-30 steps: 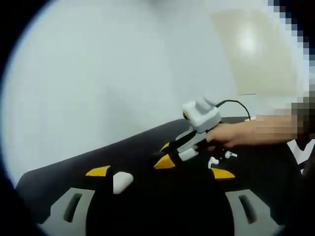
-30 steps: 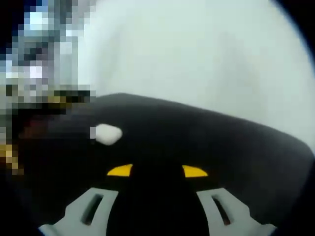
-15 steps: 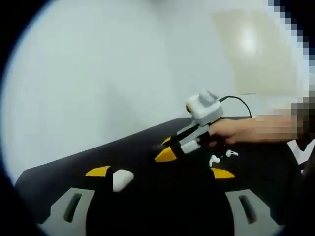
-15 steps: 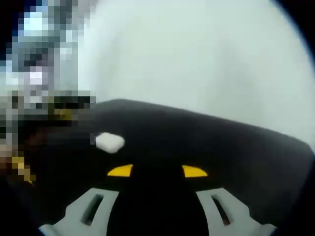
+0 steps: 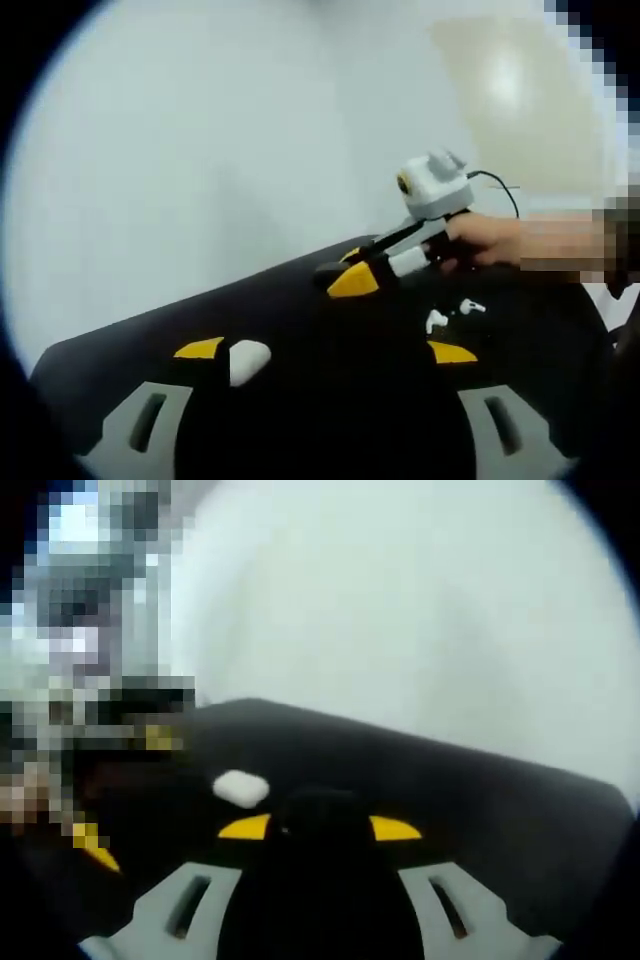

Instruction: Pick up three earphones and place each one into its charging case using tactile feedback, ensure that each earphone is properly inserted and securely positioned inside the case.

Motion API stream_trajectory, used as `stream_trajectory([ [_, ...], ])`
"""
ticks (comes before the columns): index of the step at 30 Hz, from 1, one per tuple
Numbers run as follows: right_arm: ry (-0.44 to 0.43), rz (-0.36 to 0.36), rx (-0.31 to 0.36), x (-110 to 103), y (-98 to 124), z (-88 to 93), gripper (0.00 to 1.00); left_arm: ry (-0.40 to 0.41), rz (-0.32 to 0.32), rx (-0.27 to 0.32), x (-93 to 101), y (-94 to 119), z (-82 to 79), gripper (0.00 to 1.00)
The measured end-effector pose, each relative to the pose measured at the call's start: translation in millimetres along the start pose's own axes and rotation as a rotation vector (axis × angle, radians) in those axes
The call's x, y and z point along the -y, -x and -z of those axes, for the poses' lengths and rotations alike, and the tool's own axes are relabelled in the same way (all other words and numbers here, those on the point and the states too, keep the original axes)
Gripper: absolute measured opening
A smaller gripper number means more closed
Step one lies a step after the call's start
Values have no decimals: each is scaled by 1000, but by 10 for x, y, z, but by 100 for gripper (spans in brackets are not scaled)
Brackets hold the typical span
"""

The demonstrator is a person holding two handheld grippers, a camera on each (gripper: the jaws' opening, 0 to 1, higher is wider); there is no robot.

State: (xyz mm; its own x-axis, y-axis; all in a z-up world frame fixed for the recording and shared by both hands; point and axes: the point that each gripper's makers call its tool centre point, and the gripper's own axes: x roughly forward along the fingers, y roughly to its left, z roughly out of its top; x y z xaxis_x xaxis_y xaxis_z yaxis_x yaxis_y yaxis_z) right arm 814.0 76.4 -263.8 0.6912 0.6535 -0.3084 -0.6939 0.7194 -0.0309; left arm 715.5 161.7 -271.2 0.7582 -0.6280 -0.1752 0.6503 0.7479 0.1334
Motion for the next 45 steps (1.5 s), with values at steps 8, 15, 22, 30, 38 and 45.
stream_trajectory([
  [8, -8, 0, 19, -16, 228, -124, 36, -1, 3, -14, 15, 1, 41, 75],
  [15, -26, -44, 42, -199, 530, -78, 36, -16, 11, -35, 53, -11, 94, 75],
  [22, 15, -83, 38, -403, 868, 41, 36, -23, 11, -46, 4, -34, 132, 75],
  [30, 39, -118, 46, -598, 1255, 158, 36, -43, 21, -68, 56, -57, 190, 74],
  [38, 42, -123, 41, -672, 1526, 289, 36, -58, 31, -89, 100, -67, 249, 74],
  [45, 33, -147, 54, -868, 1755, 385, 36, -61, 36, -95, 127, -75, 258, 74],
])
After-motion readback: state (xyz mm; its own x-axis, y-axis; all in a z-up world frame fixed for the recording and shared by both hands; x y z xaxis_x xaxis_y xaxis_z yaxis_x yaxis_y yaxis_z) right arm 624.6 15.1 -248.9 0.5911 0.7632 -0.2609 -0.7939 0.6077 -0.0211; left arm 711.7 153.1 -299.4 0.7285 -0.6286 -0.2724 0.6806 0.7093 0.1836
